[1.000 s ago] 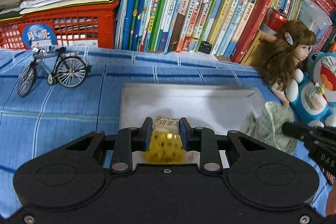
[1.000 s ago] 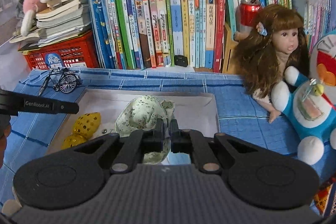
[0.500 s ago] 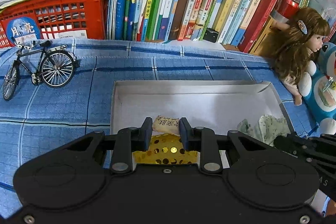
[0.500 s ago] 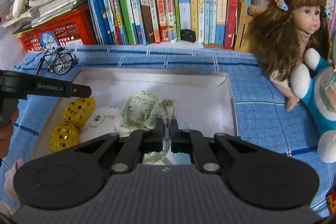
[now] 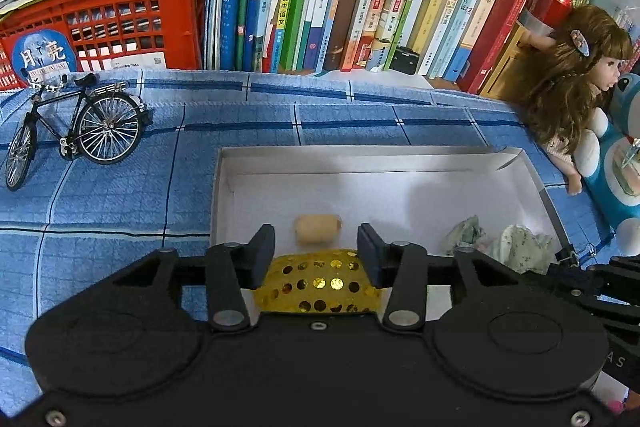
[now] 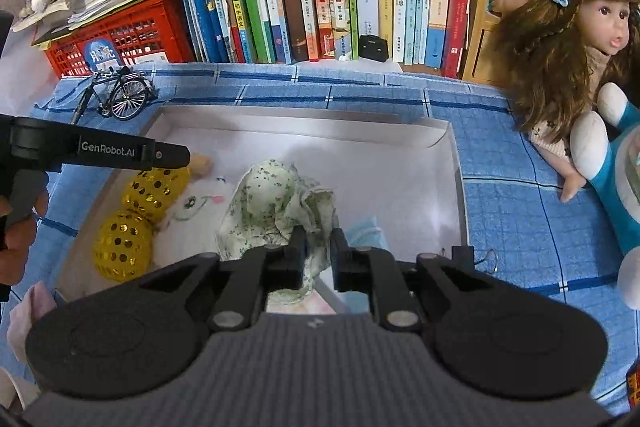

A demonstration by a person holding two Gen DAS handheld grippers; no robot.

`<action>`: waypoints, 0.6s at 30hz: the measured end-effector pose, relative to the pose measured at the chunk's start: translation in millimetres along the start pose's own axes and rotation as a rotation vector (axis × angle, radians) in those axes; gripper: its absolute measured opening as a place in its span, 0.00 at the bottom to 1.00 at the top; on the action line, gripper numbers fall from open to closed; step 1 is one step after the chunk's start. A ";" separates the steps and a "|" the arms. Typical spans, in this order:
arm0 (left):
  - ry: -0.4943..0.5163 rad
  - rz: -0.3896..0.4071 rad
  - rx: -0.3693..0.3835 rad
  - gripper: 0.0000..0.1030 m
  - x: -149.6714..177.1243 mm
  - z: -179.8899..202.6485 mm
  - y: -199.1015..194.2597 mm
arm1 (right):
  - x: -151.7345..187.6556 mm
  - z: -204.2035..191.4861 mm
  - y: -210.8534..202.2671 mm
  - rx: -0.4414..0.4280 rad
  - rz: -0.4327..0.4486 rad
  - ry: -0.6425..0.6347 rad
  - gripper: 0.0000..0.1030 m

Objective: Organize soft objects
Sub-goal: 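Lower the cork block and scrunchie into the tray and open both tools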

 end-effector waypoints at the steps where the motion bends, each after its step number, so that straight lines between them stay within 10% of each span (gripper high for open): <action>1: 0.001 0.003 0.000 0.48 0.1 0.5 -2.1 | -0.6 -0.6 -1.7 -0.002 0.004 0.001 0.32; 18: 0.054 0.124 -0.017 0.72 13.7 5.5 -93.4 | -2.9 -22.5 -69.3 -0.032 0.142 -0.050 0.58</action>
Point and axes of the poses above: each gripper's, at about its wrist camera, not at the fingertips, and y roughly the way its jaws point, z to its right, x to its underside, the point moved 8 cm from there along y, roughly the way its jaws point, and after that the axes turned 7 degrees about z, right-handed, at the moved point
